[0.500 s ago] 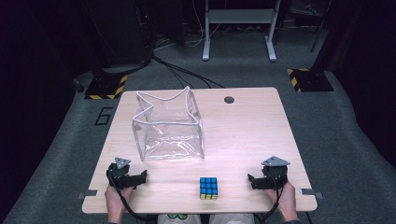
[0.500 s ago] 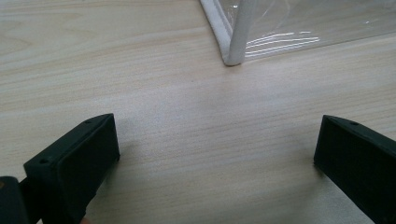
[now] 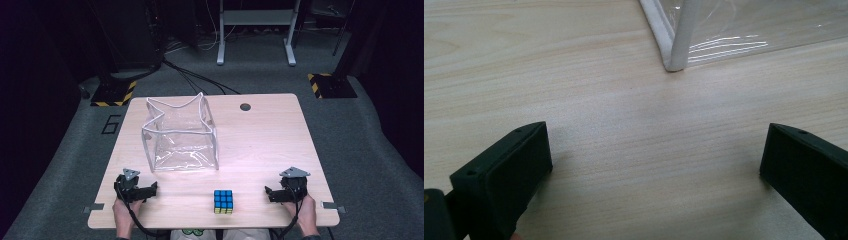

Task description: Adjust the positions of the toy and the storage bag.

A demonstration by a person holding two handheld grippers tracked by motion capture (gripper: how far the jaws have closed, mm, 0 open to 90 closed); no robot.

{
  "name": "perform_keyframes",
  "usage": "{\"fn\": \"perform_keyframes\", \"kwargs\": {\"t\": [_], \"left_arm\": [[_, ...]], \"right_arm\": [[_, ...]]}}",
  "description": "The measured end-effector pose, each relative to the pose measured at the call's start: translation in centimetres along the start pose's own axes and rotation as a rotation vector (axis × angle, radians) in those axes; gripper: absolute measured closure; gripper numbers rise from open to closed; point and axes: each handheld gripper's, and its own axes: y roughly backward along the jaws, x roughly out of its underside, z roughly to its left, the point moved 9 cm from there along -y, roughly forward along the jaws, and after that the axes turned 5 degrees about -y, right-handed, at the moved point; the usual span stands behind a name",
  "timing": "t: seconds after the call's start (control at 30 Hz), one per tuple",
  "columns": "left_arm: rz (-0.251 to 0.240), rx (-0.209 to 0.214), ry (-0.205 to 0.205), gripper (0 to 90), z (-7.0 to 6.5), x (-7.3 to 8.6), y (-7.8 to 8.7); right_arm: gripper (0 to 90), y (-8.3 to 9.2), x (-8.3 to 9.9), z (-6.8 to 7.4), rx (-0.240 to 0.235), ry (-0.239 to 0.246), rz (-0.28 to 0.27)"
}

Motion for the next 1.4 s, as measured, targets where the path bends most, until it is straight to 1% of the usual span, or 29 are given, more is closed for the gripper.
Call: {"fn": "perform_keyframes", "kwargs": {"t": [0.2, 0.33, 0.5, 0.53, 0.63, 0.73, 0.77, 0.8, 0.83, 0.87, 0.93, 1.0, 1.03, 1.07, 1.17, 1.2, 1.27, 1.33, 1.37, 1.4], "left_arm": [[0.0, -0.001, 0.001, 0.1, 0.0, 0.0, 0.0], [0.0, -0.001, 0.001, 0.1, 0.0, 0.0, 0.0], [0.0, -0.001, 0.001, 0.1, 0.0, 0.0, 0.0], [0.0, -0.001, 0.001, 0.1, 0.0, 0.0, 0.0], [0.0, -0.001, 0.001, 0.1, 0.0, 0.0, 0.0], [0.0, -0.001, 0.001, 0.1, 0.0, 0.0, 0.0], [0.0, -0.001, 0.001, 0.1, 0.0, 0.0, 0.0], [0.0, -0.001, 0.001, 0.1, 0.0, 0.0, 0.0], [0.0, -0.001, 0.001, 0.1, 0.0, 0.0, 0.0], [0.0, -0.001, 0.001, 0.1, 0.0, 0.0, 0.0], [0.001, -0.001, 0.0, 0.1, 0.0, 0.0, 0.0], [0.001, -0.001, 0.001, 0.2, 0.0, 0.0, 0.0], [0.0, -0.002, 0.001, 0.2, 0.0, 0.0, 0.0], [0.0, -0.002, 0.001, 0.2, 0.0, 0.0, 0.0], [0.0, -0.002, 0.001, 0.1, 0.0, 0.0, 0.0], [0.0, -0.002, 0.002, 0.2, 0.0, 0.0, 0.0], [0.0, -0.002, 0.002, 0.2, 0.0, 0.0, 0.0], [0.0, -0.003, 0.002, 0.2, 0.0, 0.0, 0.0], [0.0, -0.003, 0.002, 0.2, 0.0, 0.0, 0.0], [0.0, -0.003, 0.002, 0.2, 0.0, 0.0, 0.0]], "right_arm": [[0.2, -0.1, 0.0, 0.0, 0.001, 0.002, -0.001], [0.4, -0.1, -0.1, 0.0, 0.002, -0.005, 0.002], [0.5, 0.0, -0.1, 0.0, 0.001, 0.0, 0.021], [0.7, 0.0, -0.1, 0.1, 0.0, -0.01, 0.023], [1.9, 0.0, -0.2, 0.0, 0.003, -0.001, 0.021], [1.8, 0.0, -0.3, 0.0, 0.002, -0.014, 0.033], [1.8, 0.1, -0.4, 0.0, -0.004, -0.007, 0.03], [1.8, 0.1, -0.6, 0.0, -0.008, -0.014, 0.033], [1.8, 0.3, -0.7, 0.2, -0.011, -0.031, 0.039], [1.8, 0.4, -0.9, 0.2, -0.012, -0.024, 0.033], [1.8, 0.6, -1.2, 0.5, -0.02, -0.033, 0.038], [1.8, 0.9, -1.6, 0.6, -0.035, -0.024, 0.042], [1.6, 1.1, -1.9, 0.9, -0.043, -0.03, 0.049], [1.6, 1.1, -1.9, 0.9, -0.043, -0.03, 0.049], [1.6, 1.5, -2.6, 1.4, -0.063, -0.024, 0.044], [1.7, 1.6, -2.7, 1.5, -0.069, -0.006, 0.038], [1.7, 1.9, -3.3, 2.0, -0.081, 0.001, 0.038], [1.7, 2.1, -3.5, 2.2, -0.082, 0.002, 0.038], [1.7, 2.2, -3.8, 2.3, -0.084, 0.011, 0.036], [1.7, 2.3, -3.9, 2.4, -0.085, 0.003, 0.04]]}}
